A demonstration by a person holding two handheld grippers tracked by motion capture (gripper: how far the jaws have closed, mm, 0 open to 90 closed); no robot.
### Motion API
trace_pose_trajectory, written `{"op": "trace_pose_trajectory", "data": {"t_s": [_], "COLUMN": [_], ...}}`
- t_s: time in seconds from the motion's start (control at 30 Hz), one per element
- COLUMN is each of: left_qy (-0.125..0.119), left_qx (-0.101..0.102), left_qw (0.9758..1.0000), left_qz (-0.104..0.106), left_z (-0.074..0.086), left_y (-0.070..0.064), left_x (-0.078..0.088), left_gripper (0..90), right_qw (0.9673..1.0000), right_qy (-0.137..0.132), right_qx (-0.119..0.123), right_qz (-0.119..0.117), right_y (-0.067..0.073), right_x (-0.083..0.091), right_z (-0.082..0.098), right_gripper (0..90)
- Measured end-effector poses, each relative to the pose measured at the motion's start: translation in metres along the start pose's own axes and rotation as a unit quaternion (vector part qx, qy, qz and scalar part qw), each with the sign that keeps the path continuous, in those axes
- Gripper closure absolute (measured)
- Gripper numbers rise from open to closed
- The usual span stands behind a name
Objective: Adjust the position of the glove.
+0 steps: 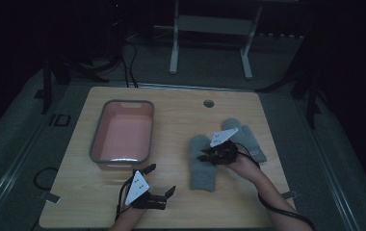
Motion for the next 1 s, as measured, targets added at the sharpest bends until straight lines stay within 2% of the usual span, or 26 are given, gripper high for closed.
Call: {"op": "trace_pose_trajectory", "data": {"t_s": [0.17, 0.2, 0.27, 0.3, 0.37, 0.47, 0.5, 0.57, 0.67, 0.8, 0.87, 0.9, 0.97, 1.0], "left_qy": [0.0, 0.0, 0.0, 0.0, 0.0, 0.0, 0.0, 0.001, 0.0, 0.001, 0.001, 0.0, 0.0, 0.0], "left_qx": [0.001, 0.001, 0.001, 0.001, 0.001, 0.0, 0.0, 0.0, 0.0, -0.004, -0.003, -0.003, -0.003, -0.004], "left_qw": [1.0, 1.0, 1.0, 1.0, 1.0, 1.0, 1.0, 1.0, 1.0, 1.0, 1.0, 1.0, 1.0, 1.0], "left_qz": [-0.001, -0.001, -0.001, -0.001, -0.001, -0.001, -0.001, -0.001, 0.0, 0.0, 0.0, 0.0, 0.0, 0.001], "left_z": [0.0, 0.0, 0.0, 0.0, 0.0, 0.0, 0.0, 0.0, 0.0, 0.0, 0.0, 0.0, 0.0, 0.0], "left_y": [0.0, 0.001, 0.0, 0.001, 0.0, 0.0, 0.0, 0.0, 0.0, 0.0, 0.0, 0.0, 0.0, 0.0], "left_x": [0.0, 0.0, 0.0, 0.0, 0.0, 0.0, 0.0, 0.0, 0.0, 0.0, 0.0, 0.0, 0.0, 0.0], "left_gripper": [0.7, 0.7, 0.7, 0.7, 0.6, 0.7, 0.7, 0.7, 0.7, 0.6, 0.7, 0.7, 0.6, 0.7], "right_qw": [0.9996, 0.9993, 0.9992, 0.9991, 0.9992, 0.9988, 0.9988, 0.9981, 0.998, 0.9993, 0.9989, 0.9984, 0.9983, 0.9981], "right_qy": [0.028, 0.036, 0.026, 0.027, 0.026, 0.02, 0.02, 0.017, 0.021, 0.028, 0.035, 0.039, 0.024, 0.017], "right_qx": [-0.004, -0.003, -0.026, -0.03, -0.028, -0.04, -0.04, -0.048, -0.049, -0.023, -0.032, -0.04, -0.051, -0.055], "right_qz": [-0.007, -0.008, -0.013, -0.01, -0.009, -0.018, -0.018, -0.035, -0.035, -0.001, 0.003, 0.013, 0.014, 0.022], "right_y": [-0.005, -0.006, -0.01, -0.011, -0.014, -0.017, -0.017, -0.018, -0.02, -0.022, -0.021, -0.022, -0.02, -0.02], "right_x": [-0.007, -0.01, -0.013, -0.014, -0.015, -0.016, -0.016, -0.017, -0.017, -0.008, -0.001, 0.003, 0.012, 0.017], "right_z": [0.025, 0.03, 0.034, 0.036, 0.038, 0.04, 0.04, 0.041, 0.041, 0.036, 0.035, 0.035, 0.031, 0.03], "right_gripper": [75.0, 70.8, 54.3, 49.0, 42.9, 29.9, 29.9, 22.9, 23.3, 27.8, 28.0, 29.8, 32.6, 32.5]}}
Point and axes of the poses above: each handheld gripper's, and its own axes: x roughly backward along the jaws, z roughly out of its underside, y roughly to its left, the point moved 9 cm from there along -x, roughly forward along the jaws, and after that the axes turned 12 degrees about x, right-handed, at the moved point
